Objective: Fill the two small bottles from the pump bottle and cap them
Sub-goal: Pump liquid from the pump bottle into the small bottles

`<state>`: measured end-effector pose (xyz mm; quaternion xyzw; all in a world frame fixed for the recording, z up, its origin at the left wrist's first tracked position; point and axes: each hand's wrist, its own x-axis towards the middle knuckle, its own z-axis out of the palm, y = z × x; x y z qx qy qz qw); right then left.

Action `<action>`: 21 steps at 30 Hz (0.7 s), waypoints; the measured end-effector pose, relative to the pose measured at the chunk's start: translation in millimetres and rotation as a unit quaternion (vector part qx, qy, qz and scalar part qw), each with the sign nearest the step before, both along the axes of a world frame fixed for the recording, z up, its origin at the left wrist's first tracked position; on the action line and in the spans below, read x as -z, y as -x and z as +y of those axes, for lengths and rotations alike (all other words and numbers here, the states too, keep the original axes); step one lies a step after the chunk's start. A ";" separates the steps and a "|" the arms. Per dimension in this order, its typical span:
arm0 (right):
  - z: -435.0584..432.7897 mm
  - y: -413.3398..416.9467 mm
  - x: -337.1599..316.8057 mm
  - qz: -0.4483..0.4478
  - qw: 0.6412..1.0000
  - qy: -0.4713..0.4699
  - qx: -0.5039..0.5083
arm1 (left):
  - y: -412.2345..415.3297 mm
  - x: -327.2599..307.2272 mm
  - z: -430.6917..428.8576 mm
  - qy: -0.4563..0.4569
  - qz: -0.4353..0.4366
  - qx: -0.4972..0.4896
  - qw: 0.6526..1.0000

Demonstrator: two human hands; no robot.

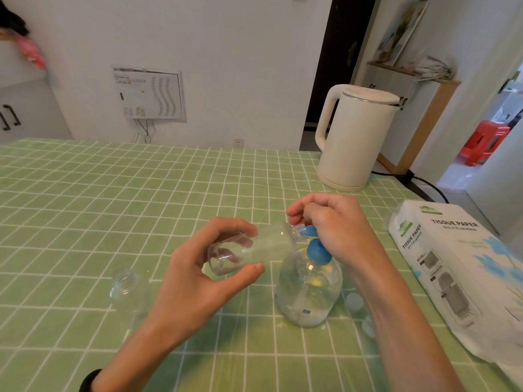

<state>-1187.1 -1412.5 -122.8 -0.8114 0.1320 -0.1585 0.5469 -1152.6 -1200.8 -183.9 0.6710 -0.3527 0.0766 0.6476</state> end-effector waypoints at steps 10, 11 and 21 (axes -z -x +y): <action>1.2 -0.8 1.2 0.090 0.996 -0.015 -0.025 | -0.2 5.2 0.1 -0.014 0.002 0.004 1.000; 1.2 -0.2 1.0 0.091 0.995 -0.014 -0.022 | 0.9 4.9 0.2 -0.013 0.004 0.002 1.000; -2.1 1.8 1.8 -0.004 0.999 -0.022 -0.042 | 0.2 -1.2 0.9 -0.012 -0.010 -0.003 1.000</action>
